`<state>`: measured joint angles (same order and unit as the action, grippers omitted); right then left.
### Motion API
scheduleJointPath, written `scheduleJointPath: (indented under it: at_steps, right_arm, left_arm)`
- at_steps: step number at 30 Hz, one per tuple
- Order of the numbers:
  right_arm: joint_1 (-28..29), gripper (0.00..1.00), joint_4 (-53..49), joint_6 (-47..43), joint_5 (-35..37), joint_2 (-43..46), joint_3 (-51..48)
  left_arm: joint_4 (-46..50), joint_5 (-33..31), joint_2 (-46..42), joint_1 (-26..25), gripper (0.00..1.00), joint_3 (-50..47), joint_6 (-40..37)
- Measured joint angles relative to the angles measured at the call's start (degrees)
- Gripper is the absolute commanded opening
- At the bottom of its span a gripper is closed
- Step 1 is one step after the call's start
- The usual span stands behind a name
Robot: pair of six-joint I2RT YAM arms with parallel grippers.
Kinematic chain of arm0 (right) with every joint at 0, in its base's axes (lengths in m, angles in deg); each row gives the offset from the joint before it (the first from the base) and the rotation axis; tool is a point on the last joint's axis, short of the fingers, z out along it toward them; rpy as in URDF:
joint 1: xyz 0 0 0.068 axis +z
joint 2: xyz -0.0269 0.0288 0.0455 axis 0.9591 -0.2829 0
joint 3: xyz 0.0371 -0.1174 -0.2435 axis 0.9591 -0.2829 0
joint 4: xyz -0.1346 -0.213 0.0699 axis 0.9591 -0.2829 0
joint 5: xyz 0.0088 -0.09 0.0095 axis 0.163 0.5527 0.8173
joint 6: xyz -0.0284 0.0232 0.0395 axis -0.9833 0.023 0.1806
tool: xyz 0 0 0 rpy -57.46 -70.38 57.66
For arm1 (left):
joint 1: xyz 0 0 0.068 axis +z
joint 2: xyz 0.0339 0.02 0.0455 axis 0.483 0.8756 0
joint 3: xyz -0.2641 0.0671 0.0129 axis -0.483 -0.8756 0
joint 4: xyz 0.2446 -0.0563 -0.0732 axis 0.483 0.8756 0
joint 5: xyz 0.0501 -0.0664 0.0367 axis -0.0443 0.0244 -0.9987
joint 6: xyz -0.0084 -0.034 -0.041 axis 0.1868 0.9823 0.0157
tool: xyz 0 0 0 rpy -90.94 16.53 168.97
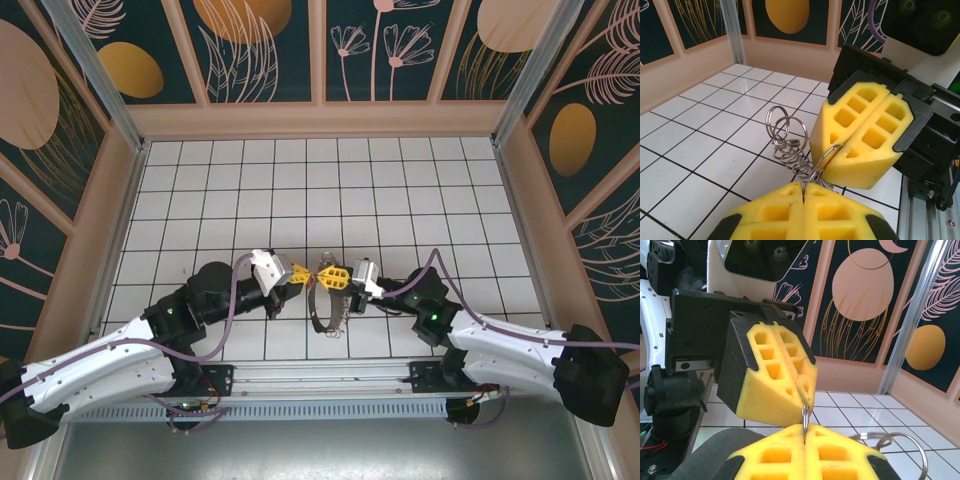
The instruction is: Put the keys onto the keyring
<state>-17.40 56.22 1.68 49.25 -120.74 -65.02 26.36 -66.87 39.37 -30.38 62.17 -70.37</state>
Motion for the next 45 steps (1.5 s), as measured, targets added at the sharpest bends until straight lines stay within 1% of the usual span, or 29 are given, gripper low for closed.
scheduleJointPath:
  at_steps: [14, 21, 29, 36, 45]
  right_arm:
    - [0.7, 0.0, -1.7, -1.1, 0.1, 0.7, 0.0]
    - [2.0, 0.0, -2.6, -2.7, 1.4, 1.0, 0.0]
    - [2.1, 0.0, -2.9, -2.7, 2.3, 1.7, 0.0]
    - [2.0, 0.0, -3.0, -2.1, 2.7, 2.8, 0.0]
    - [0.8, 0.0, -3.3, -0.2, 3.5, 2.8, 0.0]
  left_arm:
    - [0.2, -1.0, 0.7, -0.1, 0.0, 0.3, 0.4]
    - [0.6, -1.1, 1.2, -0.3, 0.0, 0.6, 0.4]
    - [0.5, -1.5, 1.4, -0.3, 0.0, 0.9, 0.4]
    - [1.3, -4.2, 0.9, 0.0, 0.0, 0.9, 0.3]
    - [1.4, -6.0, -0.3, 0.0, 0.0, 0.9, 0.3]
